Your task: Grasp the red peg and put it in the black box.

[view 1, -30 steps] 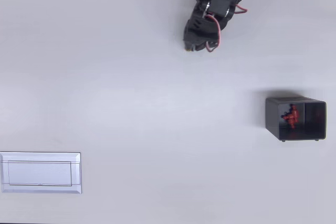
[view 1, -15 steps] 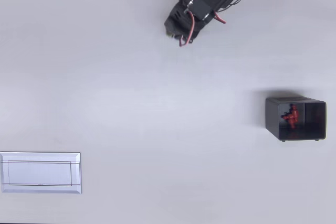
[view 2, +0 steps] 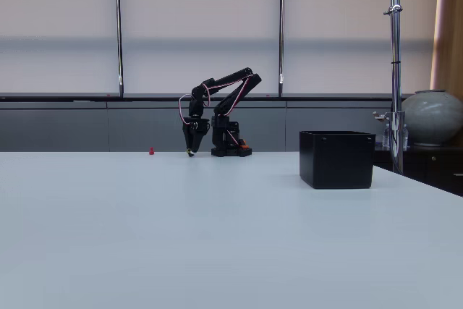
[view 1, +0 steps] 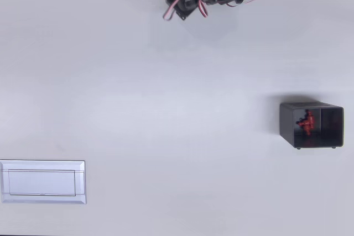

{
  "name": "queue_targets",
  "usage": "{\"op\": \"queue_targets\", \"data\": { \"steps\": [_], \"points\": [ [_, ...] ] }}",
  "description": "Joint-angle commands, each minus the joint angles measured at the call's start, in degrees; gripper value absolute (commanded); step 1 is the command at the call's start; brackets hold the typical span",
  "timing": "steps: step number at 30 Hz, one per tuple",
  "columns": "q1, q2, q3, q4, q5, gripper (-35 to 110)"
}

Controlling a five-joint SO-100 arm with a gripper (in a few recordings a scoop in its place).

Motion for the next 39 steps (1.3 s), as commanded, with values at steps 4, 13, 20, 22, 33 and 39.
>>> {"op": "queue_targets", "data": {
  "steps": [4,13,20,22,33,39],
  "points": [
    [7.47,1.85,0.53,-3.60,2.37,4],
    [11.95,7.21,0.44,-14.41,2.90,5],
    [12.83,8.17,-1.14,-21.18,0.53,5],
    [12.92,8.17,-1.85,-23.38,-0.70,5],
    [14.50,8.26,-7.03,-37.27,-8.35,5],
    [15.64,12.92,-7.82,-48.25,-13.18,5]
  ]
}}
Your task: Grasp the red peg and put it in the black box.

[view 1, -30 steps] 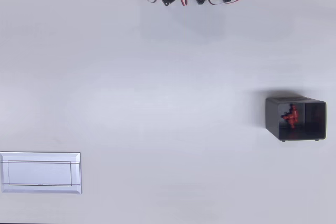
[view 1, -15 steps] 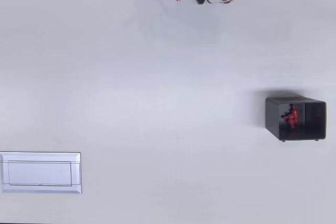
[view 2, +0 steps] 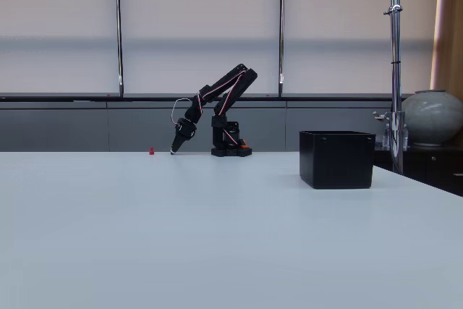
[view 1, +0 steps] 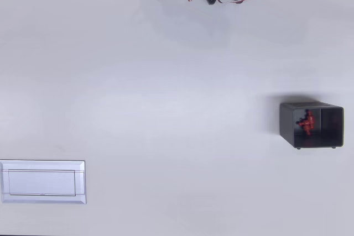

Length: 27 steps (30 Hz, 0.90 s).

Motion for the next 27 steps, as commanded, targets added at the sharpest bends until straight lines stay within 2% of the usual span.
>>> {"op": "queue_targets", "data": {
  "steps": [1,7,18,27],
  "points": [
    [1.14,5.45,-0.62,-7.38,-2.72,5],
    [-0.35,10.90,-1.32,-20.04,-8.09,6],
    [-5.10,12.48,-5.36,-31.38,-10.46,9],
    [-3.60,15.82,-6.77,-39.02,-12.74,12]
  ]
}}
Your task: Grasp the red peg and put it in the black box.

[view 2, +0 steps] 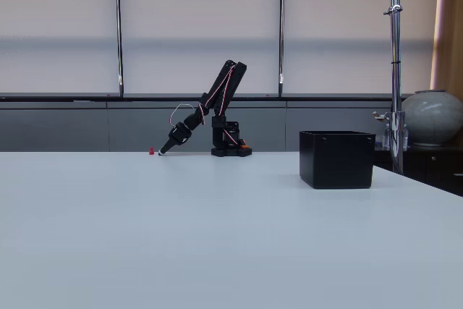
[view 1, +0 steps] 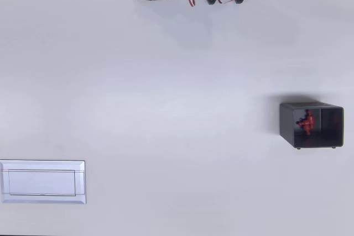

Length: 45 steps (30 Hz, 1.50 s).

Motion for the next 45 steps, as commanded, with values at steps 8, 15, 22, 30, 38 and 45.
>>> {"op": "queue_targets", "data": {
  "steps": [8,15,22,30,38,45],
  "points": [
    [2.81,8.61,-0.97,-14.24,-5.10,14],
    [3.78,14.68,1.14,-20.04,-7.47,15],
    [3.69,16.44,2.99,-20.57,-8.00,15],
    [3.52,19.60,6.59,-20.74,-9.23,16],
    [2.11,20.13,8.88,-20.57,-10.28,16],
    [1.14,20.74,9.67,-20.65,-10.11,16]
  ]
}}
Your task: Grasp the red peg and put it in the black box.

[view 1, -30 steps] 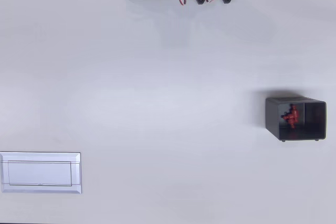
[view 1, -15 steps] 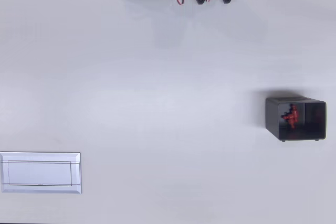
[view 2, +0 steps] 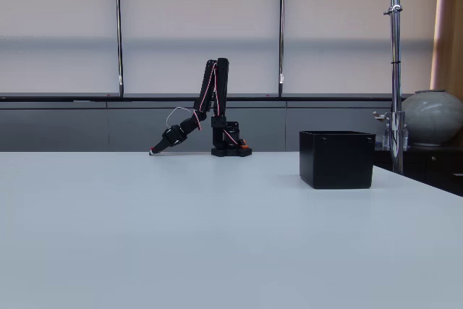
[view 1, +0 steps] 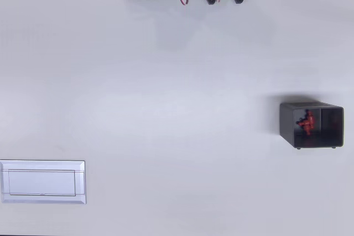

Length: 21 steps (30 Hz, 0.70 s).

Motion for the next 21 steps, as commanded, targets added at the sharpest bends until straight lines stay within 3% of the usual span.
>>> {"op": "queue_targets", "data": {
  "steps": [1,21],
  "points": [
    [-0.62,0.70,3.52,-0.88,-0.79,16],
    [0.18,3.08,5.89,0.00,0.00,16]
  ]
}}
